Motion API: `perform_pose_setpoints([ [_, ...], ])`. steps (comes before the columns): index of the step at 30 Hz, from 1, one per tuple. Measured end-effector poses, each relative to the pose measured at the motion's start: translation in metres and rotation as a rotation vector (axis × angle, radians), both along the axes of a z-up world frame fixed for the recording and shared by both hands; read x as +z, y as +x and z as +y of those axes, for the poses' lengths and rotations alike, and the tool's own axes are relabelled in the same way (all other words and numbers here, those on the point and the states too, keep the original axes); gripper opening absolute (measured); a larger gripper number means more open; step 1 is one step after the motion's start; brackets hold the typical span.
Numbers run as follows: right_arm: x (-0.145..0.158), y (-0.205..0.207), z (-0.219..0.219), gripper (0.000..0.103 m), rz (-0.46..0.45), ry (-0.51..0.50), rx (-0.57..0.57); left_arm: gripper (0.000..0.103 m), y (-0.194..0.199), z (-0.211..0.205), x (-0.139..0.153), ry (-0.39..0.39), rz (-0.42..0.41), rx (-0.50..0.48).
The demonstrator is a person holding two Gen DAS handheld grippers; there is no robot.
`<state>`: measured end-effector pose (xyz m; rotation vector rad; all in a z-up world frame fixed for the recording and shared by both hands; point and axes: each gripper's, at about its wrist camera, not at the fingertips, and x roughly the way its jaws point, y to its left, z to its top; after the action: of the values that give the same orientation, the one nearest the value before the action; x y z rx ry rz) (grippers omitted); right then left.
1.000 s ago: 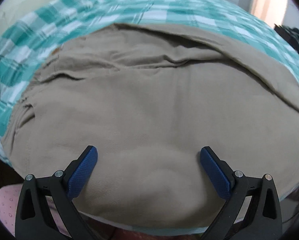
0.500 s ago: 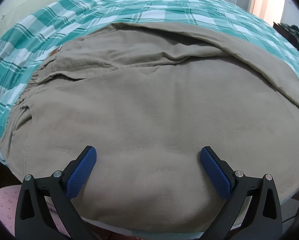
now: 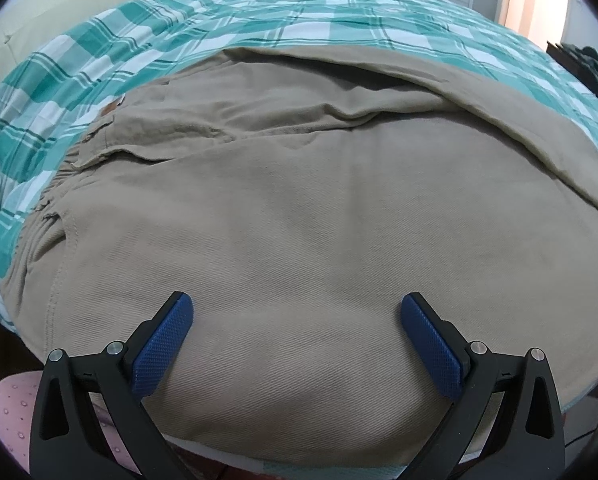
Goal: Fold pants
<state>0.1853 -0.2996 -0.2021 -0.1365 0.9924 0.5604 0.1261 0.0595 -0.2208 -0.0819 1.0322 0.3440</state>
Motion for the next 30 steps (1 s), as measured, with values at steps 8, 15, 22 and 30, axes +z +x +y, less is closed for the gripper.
perform_pose_setpoints([
  [8,0.0,0.0,0.0,0.09,0.0,0.002,-0.001,0.103,0.0,0.0,0.0,0.0,0.0,0.0],
  [15,0.0,0.0,0.0,0.09,0.004,0.003,-0.006,0.102,-0.003,0.005,0.011,-0.03,-0.006,0.04],
  [22,0.039,-0.001,-0.051,0.089,0.043,0.256,-0.161,0.102,-0.018,0.047,0.035,-0.103,-0.129,0.178],
  [30,0.002,0.043,-0.103,0.079,0.367,0.56,-0.446,0.102,0.0,0.044,0.008,-0.017,-0.024,0.176],
])
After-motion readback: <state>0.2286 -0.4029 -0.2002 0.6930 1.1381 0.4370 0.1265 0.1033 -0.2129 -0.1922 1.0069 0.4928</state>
